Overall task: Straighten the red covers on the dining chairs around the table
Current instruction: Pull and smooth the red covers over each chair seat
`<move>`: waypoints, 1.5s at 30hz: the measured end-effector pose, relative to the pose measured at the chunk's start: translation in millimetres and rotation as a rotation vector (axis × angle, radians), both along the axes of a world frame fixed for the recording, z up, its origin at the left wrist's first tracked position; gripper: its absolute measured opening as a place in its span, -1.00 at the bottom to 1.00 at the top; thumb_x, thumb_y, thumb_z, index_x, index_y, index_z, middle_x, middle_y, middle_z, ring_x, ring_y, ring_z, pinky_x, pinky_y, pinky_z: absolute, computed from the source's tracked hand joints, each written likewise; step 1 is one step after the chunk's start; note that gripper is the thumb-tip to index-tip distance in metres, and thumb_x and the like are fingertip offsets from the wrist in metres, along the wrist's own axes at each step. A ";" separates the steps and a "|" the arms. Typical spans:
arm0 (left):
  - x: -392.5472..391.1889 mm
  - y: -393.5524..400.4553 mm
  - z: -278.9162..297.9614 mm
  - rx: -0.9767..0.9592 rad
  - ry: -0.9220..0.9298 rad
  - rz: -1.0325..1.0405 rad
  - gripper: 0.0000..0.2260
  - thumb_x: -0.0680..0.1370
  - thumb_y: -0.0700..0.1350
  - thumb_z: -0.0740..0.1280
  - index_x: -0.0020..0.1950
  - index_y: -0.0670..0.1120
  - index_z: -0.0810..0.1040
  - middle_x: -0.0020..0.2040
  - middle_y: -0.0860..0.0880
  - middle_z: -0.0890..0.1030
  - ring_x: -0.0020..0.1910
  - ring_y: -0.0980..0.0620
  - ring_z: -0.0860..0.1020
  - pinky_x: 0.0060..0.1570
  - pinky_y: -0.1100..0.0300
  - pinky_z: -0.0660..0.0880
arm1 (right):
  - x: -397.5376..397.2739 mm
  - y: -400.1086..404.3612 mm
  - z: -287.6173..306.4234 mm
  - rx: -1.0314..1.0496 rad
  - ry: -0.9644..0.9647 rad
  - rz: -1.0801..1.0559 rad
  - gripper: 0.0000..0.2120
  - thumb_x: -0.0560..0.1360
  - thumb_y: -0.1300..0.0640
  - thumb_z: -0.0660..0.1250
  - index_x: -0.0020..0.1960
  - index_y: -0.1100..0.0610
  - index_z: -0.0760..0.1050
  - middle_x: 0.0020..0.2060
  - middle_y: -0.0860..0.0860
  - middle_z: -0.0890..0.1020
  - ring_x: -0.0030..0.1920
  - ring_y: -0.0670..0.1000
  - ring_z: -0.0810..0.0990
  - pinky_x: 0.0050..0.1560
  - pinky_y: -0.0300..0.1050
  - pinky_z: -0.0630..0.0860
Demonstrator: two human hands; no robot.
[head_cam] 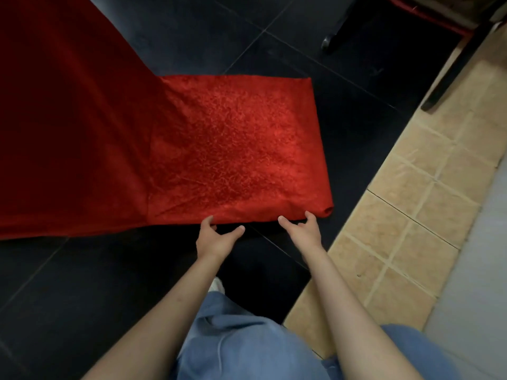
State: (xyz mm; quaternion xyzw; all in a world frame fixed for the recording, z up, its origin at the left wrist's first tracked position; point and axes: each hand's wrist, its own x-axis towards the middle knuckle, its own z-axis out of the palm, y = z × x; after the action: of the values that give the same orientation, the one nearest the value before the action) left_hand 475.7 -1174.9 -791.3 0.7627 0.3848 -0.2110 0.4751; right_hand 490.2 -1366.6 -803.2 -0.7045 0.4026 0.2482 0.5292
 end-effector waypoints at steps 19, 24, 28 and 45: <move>31.4 -43.7 -64.0 0.015 -0.169 0.511 0.18 0.33 0.06 0.57 0.56 -0.09 -0.30 0.35 -0.30 0.42 0.31 -0.24 0.44 0.31 0.06 0.33 | 32.9 12.6 -71.8 -0.051 -0.049 -0.226 0.17 0.40 -0.11 0.49 0.54 0.21 -0.35 0.42 0.21 0.36 0.40 0.19 0.37 0.36 -0.03 0.30; 41.7 -51.8 -69.7 -0.050 -0.198 0.607 0.22 0.35 0.06 0.57 0.51 -0.05 -0.43 0.31 -0.29 0.47 0.25 -0.22 0.50 0.13 0.19 0.30 | 40.6 13.1 -75.3 0.003 -0.067 -0.280 0.20 0.40 -0.08 0.50 0.52 0.16 -0.42 0.41 0.20 0.37 0.36 0.20 0.42 0.38 0.00 0.34; 43.6 -55.9 -73.3 -0.052 -0.238 0.655 0.23 0.34 0.05 0.58 0.51 -0.02 -0.44 0.32 -0.26 0.46 0.26 -0.19 0.50 0.08 0.20 0.27 | 38.8 19.9 -74.2 0.141 -0.081 -0.367 0.19 0.42 -0.03 0.50 0.49 -0.04 -0.50 0.38 0.15 0.38 0.12 0.15 0.57 0.15 0.07 0.53; 54.7 -45.9 -88.2 -0.125 -0.270 0.771 0.24 0.30 0.07 0.60 0.54 -0.03 -0.37 0.21 -0.06 0.46 0.14 0.01 0.49 0.14 0.26 0.30 | 45.0 31.7 -83.7 0.276 -0.147 -0.610 0.20 0.41 0.07 0.53 0.47 -0.21 -0.48 0.43 0.07 0.27 0.31 0.15 0.45 0.20 0.23 0.51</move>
State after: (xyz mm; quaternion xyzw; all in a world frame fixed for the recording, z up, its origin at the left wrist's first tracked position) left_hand 530.4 -1220.8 -879.5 0.5533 0.5630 0.0613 0.6108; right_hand 535.2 -1334.9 -886.9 -0.4895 0.5181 0.0790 0.6969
